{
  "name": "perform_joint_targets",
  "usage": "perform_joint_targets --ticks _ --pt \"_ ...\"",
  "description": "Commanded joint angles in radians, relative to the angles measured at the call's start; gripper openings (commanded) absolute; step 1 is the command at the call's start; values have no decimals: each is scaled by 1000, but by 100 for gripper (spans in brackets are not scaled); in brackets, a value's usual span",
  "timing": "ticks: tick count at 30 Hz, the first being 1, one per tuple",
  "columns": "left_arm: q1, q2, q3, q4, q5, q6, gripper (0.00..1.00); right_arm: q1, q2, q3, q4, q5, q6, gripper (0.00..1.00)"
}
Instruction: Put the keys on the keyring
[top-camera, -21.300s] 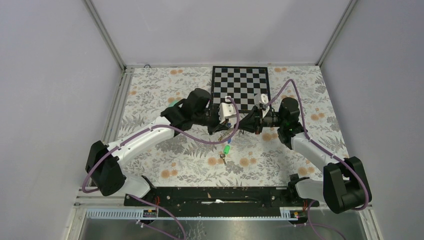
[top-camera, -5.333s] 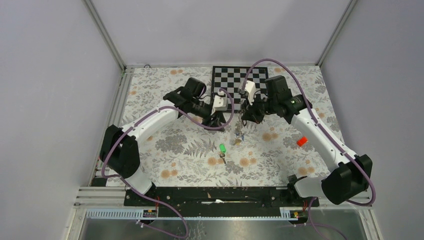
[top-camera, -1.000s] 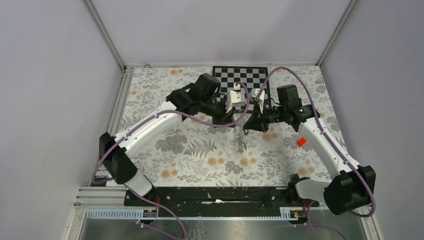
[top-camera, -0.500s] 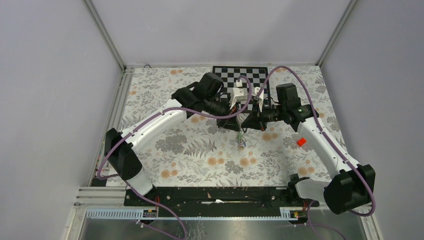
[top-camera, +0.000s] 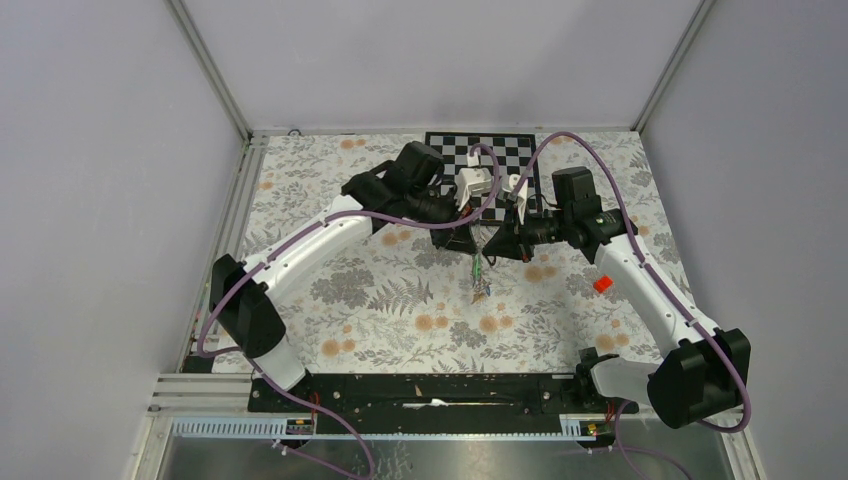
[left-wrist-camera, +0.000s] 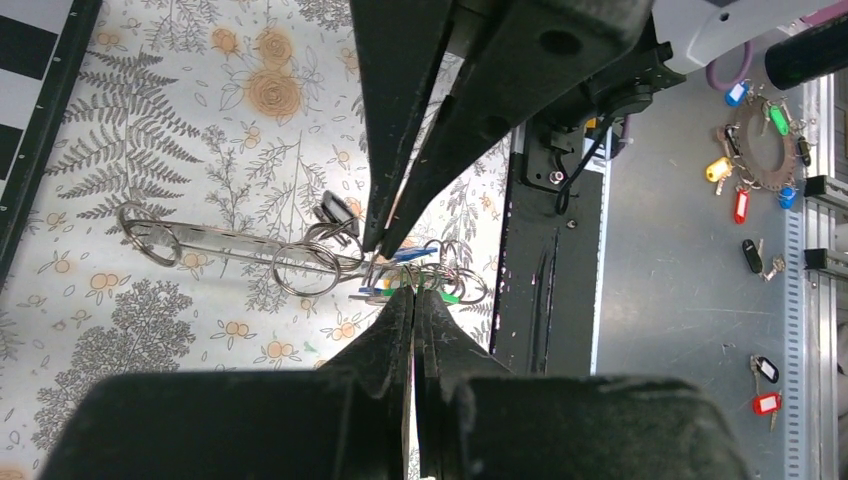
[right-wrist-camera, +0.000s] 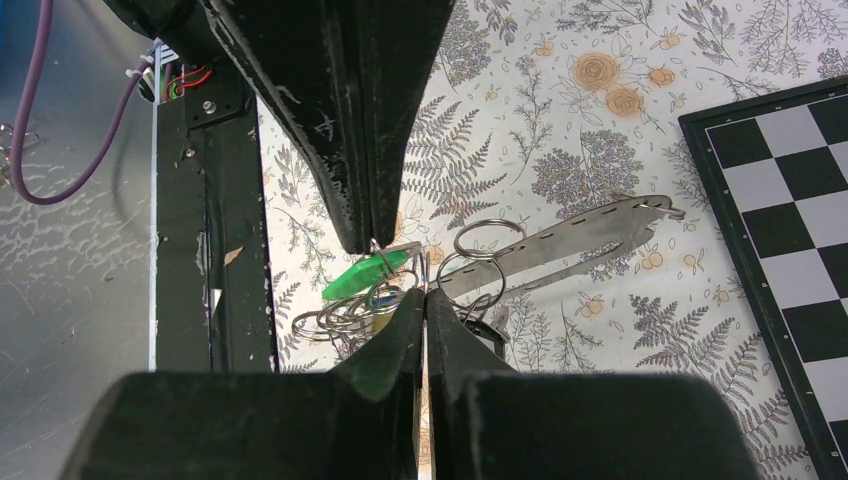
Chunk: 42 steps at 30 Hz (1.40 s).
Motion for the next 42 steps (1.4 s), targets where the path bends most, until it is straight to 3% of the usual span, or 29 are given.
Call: perform_joint_targets --ticks 1,42 --pt "3 1 50 39 -35 -15 0 8 -20 13 18 -10 -18 0" --pt "20 47 58 -14 -69 4 0 8 -19 24 37 9 13 0"
